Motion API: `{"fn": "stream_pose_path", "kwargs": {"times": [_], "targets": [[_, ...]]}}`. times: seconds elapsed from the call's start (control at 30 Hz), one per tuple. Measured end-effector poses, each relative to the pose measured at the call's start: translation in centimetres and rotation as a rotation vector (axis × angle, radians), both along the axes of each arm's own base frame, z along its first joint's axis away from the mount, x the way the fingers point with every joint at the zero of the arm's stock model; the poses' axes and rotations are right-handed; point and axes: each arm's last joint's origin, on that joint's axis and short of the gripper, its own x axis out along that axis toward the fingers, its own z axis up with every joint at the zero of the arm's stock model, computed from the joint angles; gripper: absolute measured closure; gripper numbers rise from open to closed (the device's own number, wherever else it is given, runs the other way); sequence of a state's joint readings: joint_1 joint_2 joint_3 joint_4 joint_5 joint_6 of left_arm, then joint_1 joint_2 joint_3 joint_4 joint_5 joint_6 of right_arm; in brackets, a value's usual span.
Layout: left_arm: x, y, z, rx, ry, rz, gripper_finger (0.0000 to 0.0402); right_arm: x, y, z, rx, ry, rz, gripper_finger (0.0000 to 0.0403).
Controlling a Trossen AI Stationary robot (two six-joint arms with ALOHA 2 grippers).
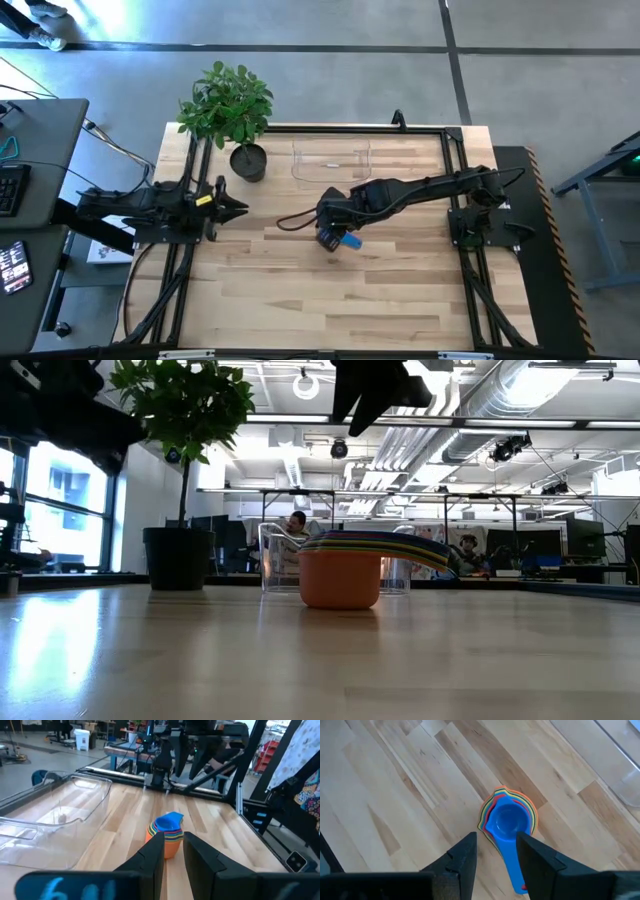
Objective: Nest measuring cups in basket
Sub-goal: Put the stacked measuring cups into the transparent bin
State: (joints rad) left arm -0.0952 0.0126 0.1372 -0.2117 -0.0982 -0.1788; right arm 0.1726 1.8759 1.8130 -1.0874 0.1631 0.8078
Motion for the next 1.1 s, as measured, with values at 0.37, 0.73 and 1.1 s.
{"fn": "stream_pose_path", "kwargs": {"times": [0.37,0.73,1.1], "targets": [[0.4,0.0,-1.7,0.138,0.051,-0.011,0.0339,-0.1,0.0,-0.1,0.016,0.013,0.009,0.0273],[0.4,0.0,-1.7,0.100,0.051,0.009,0.0339,-0.4,-0.5,-0.2,0.011,0.053,-0.004,0.0273],[0.4,0.0,-1.7,0.100,0.050,0.009,0.0339,-0.6,-2.2,-0.4,0.015,0.116,0.025,0.0273]]}}
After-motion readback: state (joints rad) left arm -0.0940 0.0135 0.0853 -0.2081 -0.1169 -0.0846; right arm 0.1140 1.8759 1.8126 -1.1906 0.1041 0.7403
